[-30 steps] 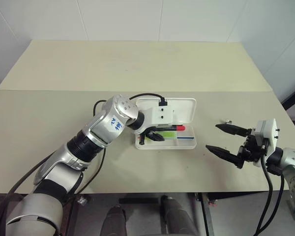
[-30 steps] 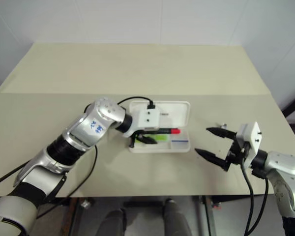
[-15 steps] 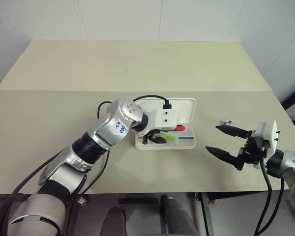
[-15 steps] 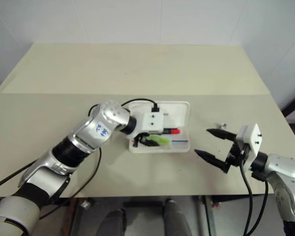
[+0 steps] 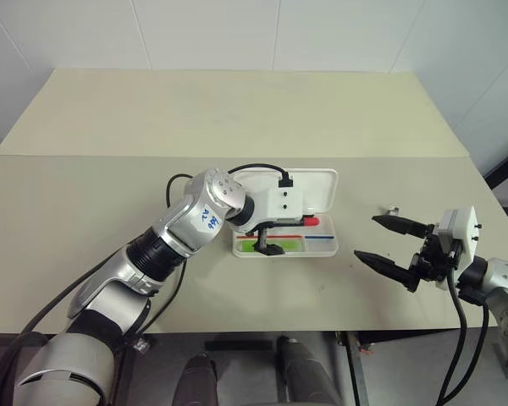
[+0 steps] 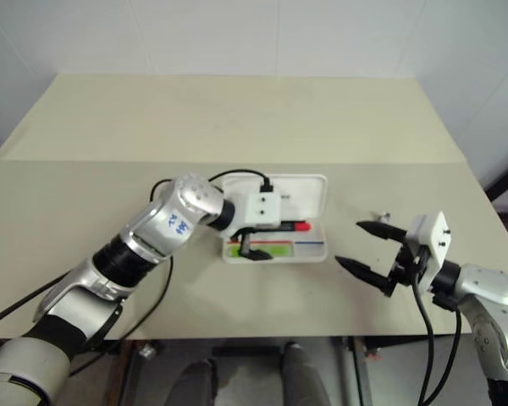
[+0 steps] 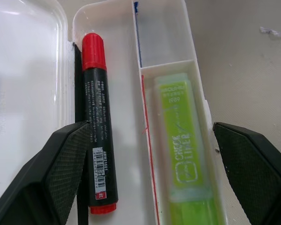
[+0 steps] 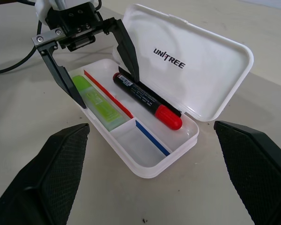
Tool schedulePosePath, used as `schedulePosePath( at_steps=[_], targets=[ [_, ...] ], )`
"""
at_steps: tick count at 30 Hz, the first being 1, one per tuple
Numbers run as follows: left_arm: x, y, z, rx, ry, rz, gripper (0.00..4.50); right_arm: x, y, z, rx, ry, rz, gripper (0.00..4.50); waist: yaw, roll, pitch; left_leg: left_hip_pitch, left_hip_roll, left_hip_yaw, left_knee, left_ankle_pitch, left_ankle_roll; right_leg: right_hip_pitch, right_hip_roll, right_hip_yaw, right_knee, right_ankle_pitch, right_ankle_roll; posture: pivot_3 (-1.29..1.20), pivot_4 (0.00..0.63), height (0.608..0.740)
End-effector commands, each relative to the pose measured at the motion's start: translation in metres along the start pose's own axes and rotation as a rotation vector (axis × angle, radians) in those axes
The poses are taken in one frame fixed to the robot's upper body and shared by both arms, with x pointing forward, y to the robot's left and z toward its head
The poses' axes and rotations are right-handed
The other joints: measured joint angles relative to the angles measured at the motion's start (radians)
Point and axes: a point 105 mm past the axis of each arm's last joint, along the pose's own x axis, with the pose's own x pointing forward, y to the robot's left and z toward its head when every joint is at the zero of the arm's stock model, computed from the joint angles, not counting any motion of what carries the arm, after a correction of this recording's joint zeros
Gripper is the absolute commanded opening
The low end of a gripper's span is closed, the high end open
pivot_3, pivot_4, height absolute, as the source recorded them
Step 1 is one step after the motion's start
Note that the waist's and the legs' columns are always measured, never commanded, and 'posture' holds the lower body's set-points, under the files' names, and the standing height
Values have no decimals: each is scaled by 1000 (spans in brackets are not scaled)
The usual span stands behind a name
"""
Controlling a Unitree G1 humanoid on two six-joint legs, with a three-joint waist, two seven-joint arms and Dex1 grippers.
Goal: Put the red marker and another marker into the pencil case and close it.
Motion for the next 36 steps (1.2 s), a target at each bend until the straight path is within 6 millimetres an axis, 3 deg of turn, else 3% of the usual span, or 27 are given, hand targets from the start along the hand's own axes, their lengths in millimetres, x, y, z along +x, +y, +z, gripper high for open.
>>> schedulePosePath(
  at_steps=[1, 4, 10, 14, 19, 22, 26, 36],
  targets=[
    [-6, 7, 14, -14, -65, 50, 4491, 2, -3, 8, -32, -34, -13, 4500, 0, 0, 0, 0, 0, 0, 0, 0, 0, 0, 0, 0, 0, 0, 0, 0, 150, 740],
    [-12, 8, 23, -20, -126, 48, 4491, 2, -11, 7, -38, -38, -50, 4500, -1, 0, 0, 0, 0, 0, 0, 0, 0, 0, 0, 0, 0, 0, 0, 0, 150, 740],
    [-42, -21, 31, -12, -406, -136, 4491, -7, -58, -3, -23, -10, -282, 4500, -4, 1, 0, 1, 0, 0, -2, 0, 0, 0, 0, 0, 1, 0, -1, 0, 150, 740],
    [-60, -30, 20, 2, -525, -202, 4491, -12, -89, -25, 18, 30, -488, 4500, -3, 2, 0, 1, 0, 0, 0, 0, 0, 0, 0, 0, 1, 1, -1, 0, 150, 740],
    [-89, -44, 12, 64, -708, -299, 4491, -6, -94, -46, 100, 12, -588, 4500, -3, 2, -1, 1, 0, 0, -1, 1, -1, 0, 0, 0, 1, 1, -1, 0, 150, 740],
    [-98, -48, 0, 98, -719, -331, 4491, -5, -95, -56, 143, 7, -647, 4500, -3, 2, -1, 0, 0, 0, 0, 1, -1, 0, 0, 0, 1, 2, 0, 0, 150, 740],
    [-102, -41, -13, 94, -689, -298, 4491, -4, -96, -67, 182, -4, -704, 4500, -7, 2, -1, 1, 0, 0, 0, 1, -1, 1, 0, 0, 1, 2, 0, 0, 150, 740],
    [-105, -25, -16, 107, -679, -228, 4491, -7, -109, -86, 256, -3, -834, 4500, -25, 3, -1, 1, 0, 0, -1, 1, -1, 1, 0, 0, 0, 3, 0, 0, 150, 740]
  ],
)
